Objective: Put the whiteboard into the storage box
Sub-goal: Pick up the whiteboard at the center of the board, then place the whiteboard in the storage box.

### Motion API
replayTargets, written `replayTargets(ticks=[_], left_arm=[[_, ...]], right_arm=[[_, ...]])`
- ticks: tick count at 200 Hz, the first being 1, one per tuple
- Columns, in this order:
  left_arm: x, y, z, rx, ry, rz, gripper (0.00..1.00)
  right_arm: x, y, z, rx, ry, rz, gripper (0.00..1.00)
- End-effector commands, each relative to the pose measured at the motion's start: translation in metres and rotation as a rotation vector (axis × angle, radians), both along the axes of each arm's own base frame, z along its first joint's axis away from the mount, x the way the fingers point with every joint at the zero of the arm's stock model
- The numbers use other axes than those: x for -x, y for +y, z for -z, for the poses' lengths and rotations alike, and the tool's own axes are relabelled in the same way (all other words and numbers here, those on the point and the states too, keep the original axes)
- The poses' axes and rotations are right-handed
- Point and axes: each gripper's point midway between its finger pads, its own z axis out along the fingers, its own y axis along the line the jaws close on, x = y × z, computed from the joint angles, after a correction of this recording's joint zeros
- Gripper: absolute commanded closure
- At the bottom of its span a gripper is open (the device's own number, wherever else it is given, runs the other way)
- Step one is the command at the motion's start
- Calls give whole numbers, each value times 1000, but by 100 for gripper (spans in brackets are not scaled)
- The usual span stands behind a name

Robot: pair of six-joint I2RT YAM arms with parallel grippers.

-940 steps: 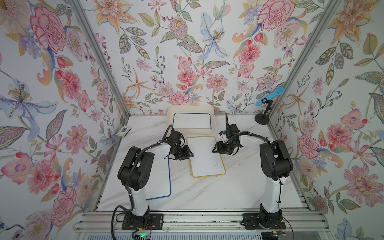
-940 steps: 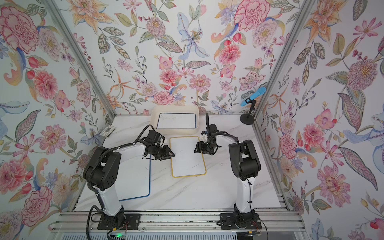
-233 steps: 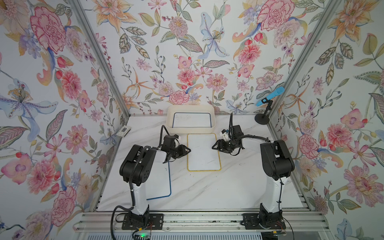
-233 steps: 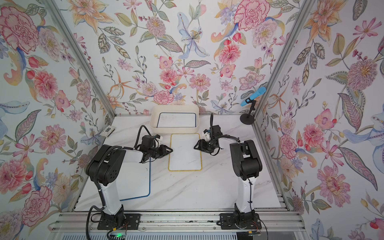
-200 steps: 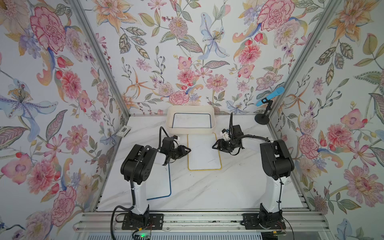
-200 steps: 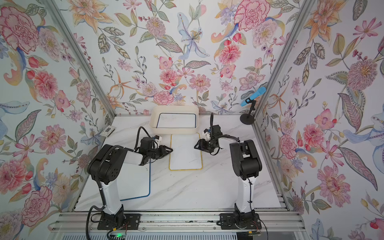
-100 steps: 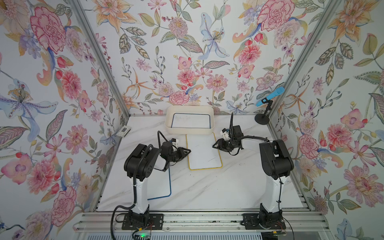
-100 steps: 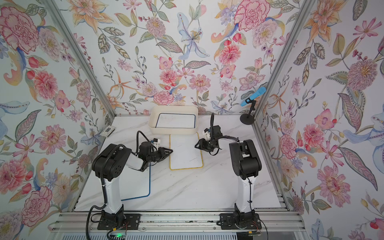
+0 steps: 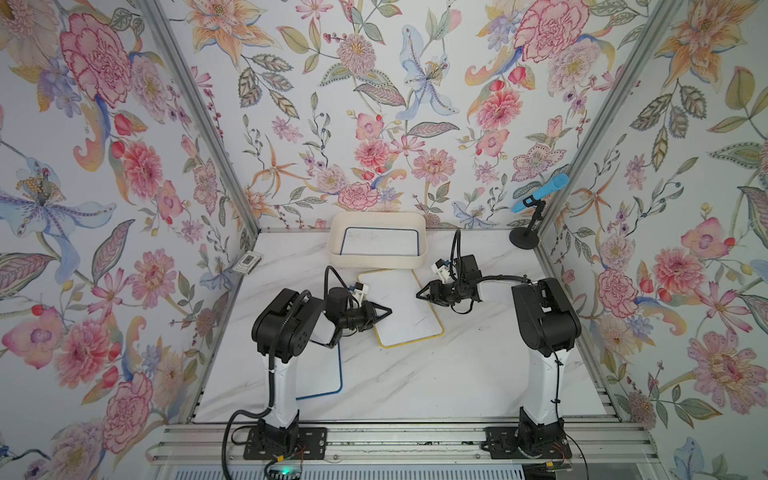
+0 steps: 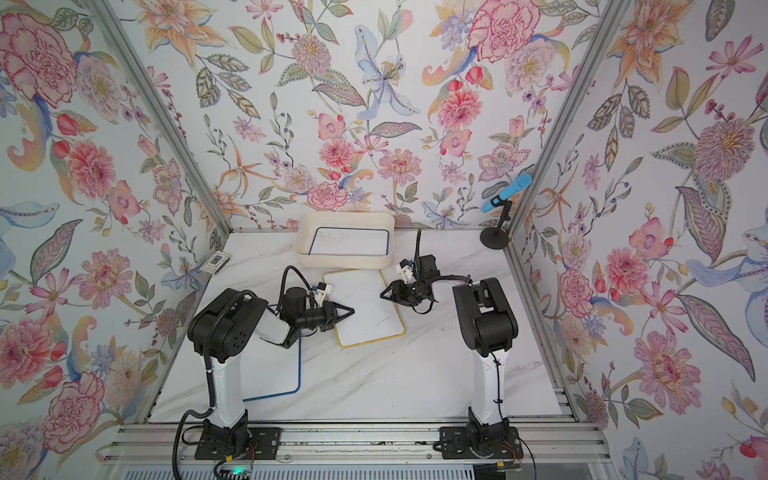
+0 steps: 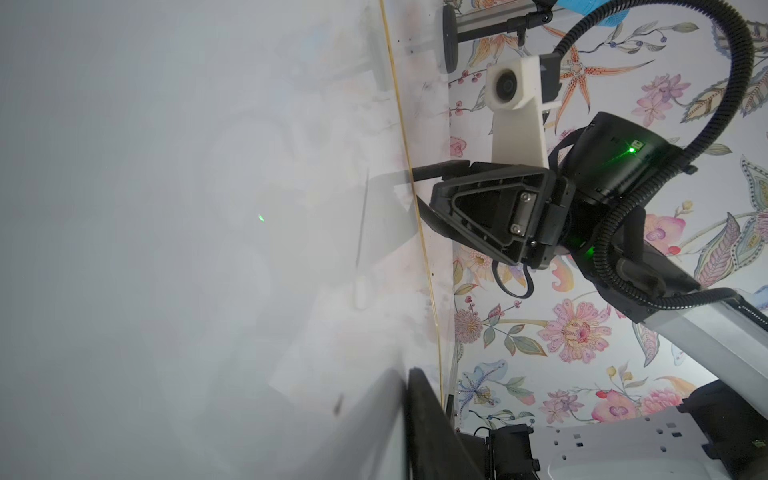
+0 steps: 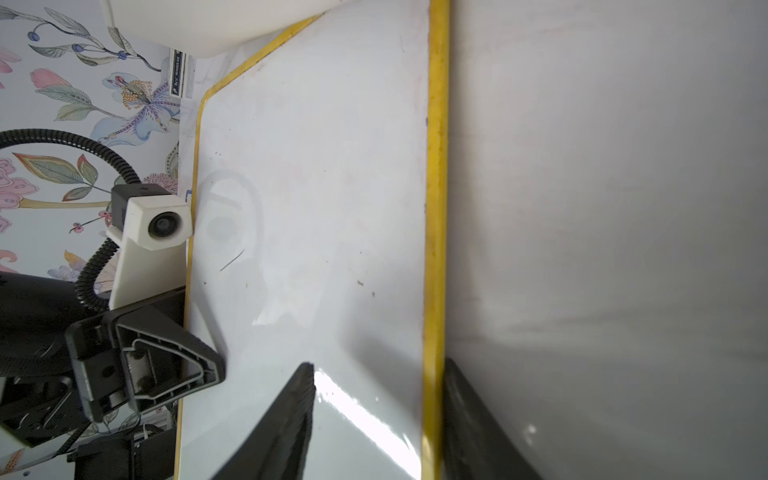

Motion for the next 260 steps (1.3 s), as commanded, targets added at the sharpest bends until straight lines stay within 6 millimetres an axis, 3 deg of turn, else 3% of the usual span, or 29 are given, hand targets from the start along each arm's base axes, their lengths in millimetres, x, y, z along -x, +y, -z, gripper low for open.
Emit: replayTargets(ticks=[1, 36, 70, 84, 113, 151, 174, 210, 246, 249, 260], left_arm=[[33, -10, 14, -68, 40, 108, 98], [49, 4, 5, -171, 37, 121, 100], [78, 21, -7, -199, 65, 97, 100], [87, 25, -23, -174, 44, 75, 100], [81, 34, -96, -105, -102, -48, 100], [36, 65, -170, -152, -241, -332, 100], [3, 78, -190, -135, -249, -468, 100], [-54, 79, -227, -19, -270, -639, 100], [-116, 97, -218, 34, -190, -901, 100], [-124, 96, -202, 17, -156, -914, 100], [-144, 93, -195, 36, -136, -948, 100]], right_arm=[[107, -16, 76, 133, 439, -41, 44], [109, -34, 64, 155, 410, 8, 32], [106, -53, 49, 168, 378, 73, 23], [103, -62, 46, 174, 371, 110, 22], [95, -79, 40, 168, 355, 189, 19], [89, -87, 33, 165, 340, 244, 18], [88, -89, 31, 167, 331, 258, 16], [86, -88, 29, 157, 316, 259, 14], [84, -83, 30, 128, 316, 254, 14], [85, -82, 30, 127, 316, 251, 14], [85, -81, 30, 120, 315, 248, 14]])
